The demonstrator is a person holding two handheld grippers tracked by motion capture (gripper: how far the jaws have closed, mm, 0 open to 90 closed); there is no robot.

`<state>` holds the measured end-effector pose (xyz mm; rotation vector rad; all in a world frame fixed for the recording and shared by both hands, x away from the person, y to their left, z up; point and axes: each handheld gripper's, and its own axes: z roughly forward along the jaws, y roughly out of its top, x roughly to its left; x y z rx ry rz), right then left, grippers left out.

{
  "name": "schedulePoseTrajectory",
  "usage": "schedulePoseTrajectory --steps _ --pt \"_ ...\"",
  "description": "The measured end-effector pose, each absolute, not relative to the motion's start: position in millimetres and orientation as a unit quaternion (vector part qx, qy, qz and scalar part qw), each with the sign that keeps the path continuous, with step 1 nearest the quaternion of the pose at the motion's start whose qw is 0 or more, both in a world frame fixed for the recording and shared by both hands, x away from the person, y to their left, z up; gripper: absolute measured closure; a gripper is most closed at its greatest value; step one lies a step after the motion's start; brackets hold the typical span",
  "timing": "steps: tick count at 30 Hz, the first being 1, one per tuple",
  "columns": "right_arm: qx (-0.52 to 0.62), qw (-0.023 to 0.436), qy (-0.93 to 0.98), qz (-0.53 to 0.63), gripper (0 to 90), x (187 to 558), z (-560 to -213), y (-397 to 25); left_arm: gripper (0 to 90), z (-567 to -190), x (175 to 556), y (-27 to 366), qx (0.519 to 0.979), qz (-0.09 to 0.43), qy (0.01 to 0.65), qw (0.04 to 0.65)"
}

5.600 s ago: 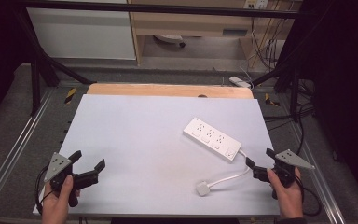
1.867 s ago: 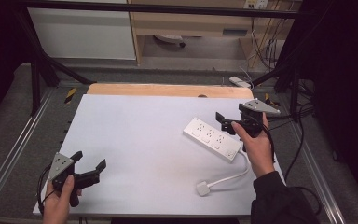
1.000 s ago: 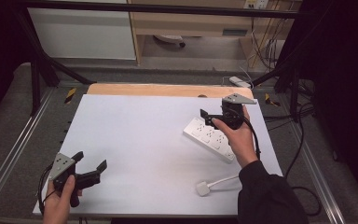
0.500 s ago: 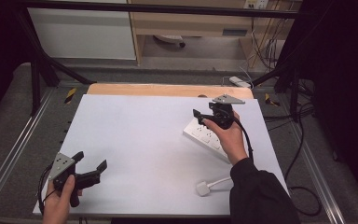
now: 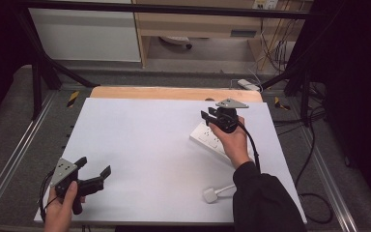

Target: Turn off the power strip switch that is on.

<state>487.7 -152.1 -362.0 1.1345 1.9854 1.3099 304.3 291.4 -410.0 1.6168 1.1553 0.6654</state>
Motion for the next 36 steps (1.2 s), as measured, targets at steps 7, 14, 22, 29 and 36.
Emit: schedulePoseTrajectory --steps 7,14,22,29,36 --pt "0.401 0.254 0.737 0.481 82.4 490 -366 -151 5.1 -410 304 292 0.669 0.275 0.477 0.499" --pt "0.392 0.249 0.747 0.476 88.0 491 -370 -146 5.1 -410 304 292 0.669 0.277 0.476 0.500" --pt "0.389 0.246 0.756 0.465 90.0 492 -375 -142 5.1 -410 304 292 0.669 0.276 0.475 0.500" --pt "0.389 0.238 0.766 0.452 90.0 494 -381 -141 5.1 -410 304 292 0.669 0.276 0.475 0.500" --pt "0.391 0.230 0.776 0.438 90.0 495 -387 -137 5.1 -410 304 292 0.670 0.276 0.474 0.500"
